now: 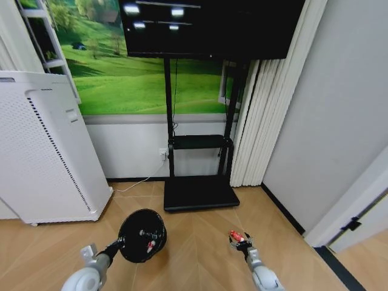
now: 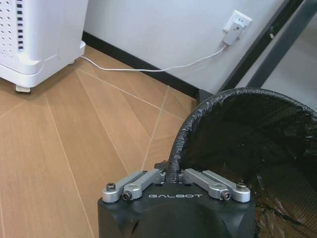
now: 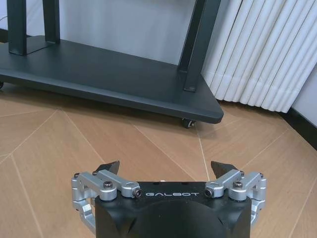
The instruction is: Pick up the trash bin and place the garbage on the floor into it.
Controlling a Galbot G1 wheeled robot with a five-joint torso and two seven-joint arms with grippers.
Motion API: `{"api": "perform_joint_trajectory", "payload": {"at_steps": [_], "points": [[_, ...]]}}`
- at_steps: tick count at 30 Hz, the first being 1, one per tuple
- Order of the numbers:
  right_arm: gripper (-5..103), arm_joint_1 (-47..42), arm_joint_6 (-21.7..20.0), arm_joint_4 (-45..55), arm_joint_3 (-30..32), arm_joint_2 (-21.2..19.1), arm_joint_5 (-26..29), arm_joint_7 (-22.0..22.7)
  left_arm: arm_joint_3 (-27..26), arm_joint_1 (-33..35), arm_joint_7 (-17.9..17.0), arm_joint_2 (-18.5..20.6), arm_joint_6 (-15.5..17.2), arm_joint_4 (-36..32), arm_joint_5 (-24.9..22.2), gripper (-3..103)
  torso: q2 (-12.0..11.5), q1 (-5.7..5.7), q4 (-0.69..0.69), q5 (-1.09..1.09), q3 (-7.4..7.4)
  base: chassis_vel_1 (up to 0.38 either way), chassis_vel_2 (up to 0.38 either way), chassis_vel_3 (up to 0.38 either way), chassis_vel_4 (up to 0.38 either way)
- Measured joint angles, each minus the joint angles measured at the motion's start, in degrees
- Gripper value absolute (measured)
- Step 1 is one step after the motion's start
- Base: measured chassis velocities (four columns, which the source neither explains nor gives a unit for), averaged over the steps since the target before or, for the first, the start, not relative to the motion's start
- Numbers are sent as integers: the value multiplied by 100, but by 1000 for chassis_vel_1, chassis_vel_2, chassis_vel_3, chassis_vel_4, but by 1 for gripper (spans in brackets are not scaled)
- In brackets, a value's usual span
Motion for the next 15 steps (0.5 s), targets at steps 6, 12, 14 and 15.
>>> {"api": "perform_joint_trajectory", "payload": {"at_steps": [6,12,14,15], "points": [[100,7,85,-91,-45,1,-60,139,-158,-1,-11,-13,-10,12,-60,3,0,1,-1,0,1,-119,131,126,-117],[100,54,-255,-243,-111,15,-151,157,-216,56,-16,-51,-11,-44,-67,3,-1,3,-2,0,2,-85,105,100,-95],[100,96,-433,-309,-129,27,-153,161,-228,83,-15,-68,-11,-65,-62,3,-1,2,-2,0,1,-35,-4,2,-17],[100,96,-433,-309,-129,27,-153,161,-228,83,-15,-68,-11,-65,-62,3,-1,2,-2,0,1,0,0,0,0]]}}
